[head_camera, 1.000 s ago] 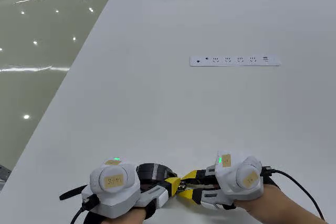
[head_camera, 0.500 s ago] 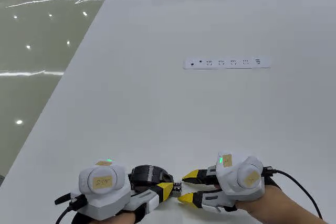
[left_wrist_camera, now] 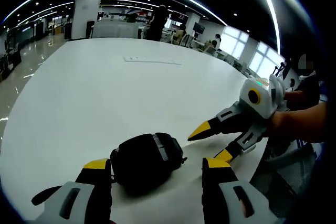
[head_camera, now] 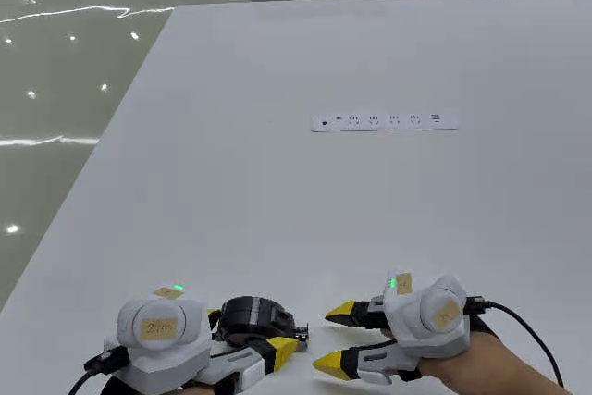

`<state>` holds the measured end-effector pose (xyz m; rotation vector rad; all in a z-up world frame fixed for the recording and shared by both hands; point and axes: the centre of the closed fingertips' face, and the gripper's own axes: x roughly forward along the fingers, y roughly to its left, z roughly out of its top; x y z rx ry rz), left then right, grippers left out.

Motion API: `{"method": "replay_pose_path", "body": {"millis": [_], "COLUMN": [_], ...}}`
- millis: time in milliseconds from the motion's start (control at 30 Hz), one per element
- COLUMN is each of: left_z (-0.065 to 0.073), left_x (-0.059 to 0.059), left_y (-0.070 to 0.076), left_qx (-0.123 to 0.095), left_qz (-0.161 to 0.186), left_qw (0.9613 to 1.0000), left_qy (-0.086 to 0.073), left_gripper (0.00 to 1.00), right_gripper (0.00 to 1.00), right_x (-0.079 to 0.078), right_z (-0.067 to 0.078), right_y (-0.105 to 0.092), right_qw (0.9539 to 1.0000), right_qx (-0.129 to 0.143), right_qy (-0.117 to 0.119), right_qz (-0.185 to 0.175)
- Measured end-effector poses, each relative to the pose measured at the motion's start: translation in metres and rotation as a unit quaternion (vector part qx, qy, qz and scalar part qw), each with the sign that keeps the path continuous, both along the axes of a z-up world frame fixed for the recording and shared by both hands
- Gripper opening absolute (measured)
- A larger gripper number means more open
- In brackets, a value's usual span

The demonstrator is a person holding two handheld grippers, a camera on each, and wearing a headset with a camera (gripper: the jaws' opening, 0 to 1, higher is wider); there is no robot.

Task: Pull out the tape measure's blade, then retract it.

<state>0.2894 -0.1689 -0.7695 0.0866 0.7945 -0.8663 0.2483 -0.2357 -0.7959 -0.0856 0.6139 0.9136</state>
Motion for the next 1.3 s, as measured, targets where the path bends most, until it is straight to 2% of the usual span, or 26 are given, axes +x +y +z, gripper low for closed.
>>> {"method": "replay_pose_path", "body": {"millis": [100,300,367,467,533,667,833,1300], "left_z": [0.001,0.006,0.006,0.01,0.014,0.016,0.02,0.023], "left_x": [0.0,-0.001,-0.001,-0.003,-0.004,-0.005,-0.008,-0.009], "left_y": [0.001,0.007,0.009,0.013,0.015,0.02,0.025,0.044], "left_qx": [-0.005,-0.003,0.001,-0.004,-0.008,-0.012,-0.019,-0.037], "left_qz": [-0.002,-0.014,-0.027,-0.038,-0.048,-0.062,-0.079,-0.088], "left_qw": [1.0,0.9999,0.9996,0.9993,0.9988,0.998,0.9965,0.995], "left_qy": [0.005,0.004,0.0,0.0,-0.009,-0.011,-0.019,-0.028], "left_gripper": [0.68,0.7,0.71,0.71,0.73,0.74,0.75,0.77], "right_gripper": [0.39,0.43,0.45,0.47,0.48,0.51,0.54,0.63], "right_x": [-0.003,-0.007,-0.009,-0.012,-0.014,-0.02,-0.028,-0.045], "right_z": [0.003,0.01,0.011,0.014,0.016,0.017,0.018,0.027], "right_y": [-0.002,-0.007,-0.01,-0.015,-0.018,-0.024,-0.034,-0.059], "right_qw": [1.0,0.9998,0.9997,0.9995,0.9993,0.9985,0.9978,0.9945], "right_qx": [-0.001,-0.005,-0.004,-0.004,-0.003,0.005,-0.003,-0.007], "right_qy": [0.002,0.003,0.005,0.005,0.006,0.013,0.012,0.009], "right_qz": [-0.005,-0.017,-0.022,-0.031,-0.037,-0.054,-0.064,-0.104]}}
